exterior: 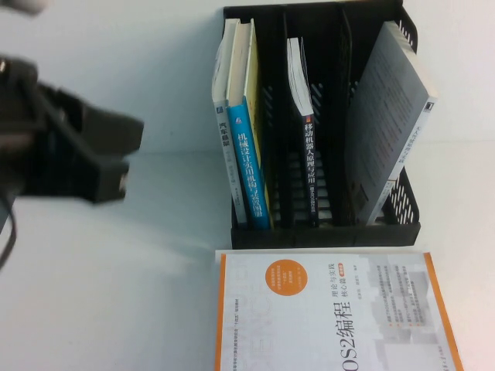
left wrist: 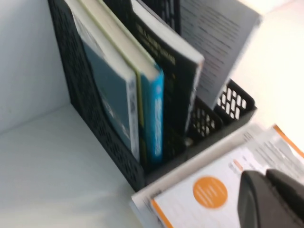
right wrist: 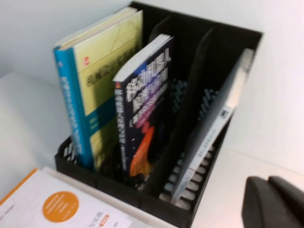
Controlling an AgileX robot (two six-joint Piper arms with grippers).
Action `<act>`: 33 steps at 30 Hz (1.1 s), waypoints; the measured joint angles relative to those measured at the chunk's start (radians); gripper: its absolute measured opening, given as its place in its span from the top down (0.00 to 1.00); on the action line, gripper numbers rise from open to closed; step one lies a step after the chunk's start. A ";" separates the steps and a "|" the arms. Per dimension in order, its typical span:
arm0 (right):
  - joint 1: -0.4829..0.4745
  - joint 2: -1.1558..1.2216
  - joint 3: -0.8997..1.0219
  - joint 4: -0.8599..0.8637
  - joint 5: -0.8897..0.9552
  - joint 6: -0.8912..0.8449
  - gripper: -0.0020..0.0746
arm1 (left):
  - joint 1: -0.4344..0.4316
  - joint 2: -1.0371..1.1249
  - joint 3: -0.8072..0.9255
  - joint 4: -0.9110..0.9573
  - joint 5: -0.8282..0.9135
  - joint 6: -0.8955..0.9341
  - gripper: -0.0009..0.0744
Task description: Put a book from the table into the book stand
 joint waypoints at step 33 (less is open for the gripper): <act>0.000 -0.349 0.535 -0.031 -0.030 0.088 0.98 | 0.025 -0.293 0.501 -0.253 -0.075 0.172 0.99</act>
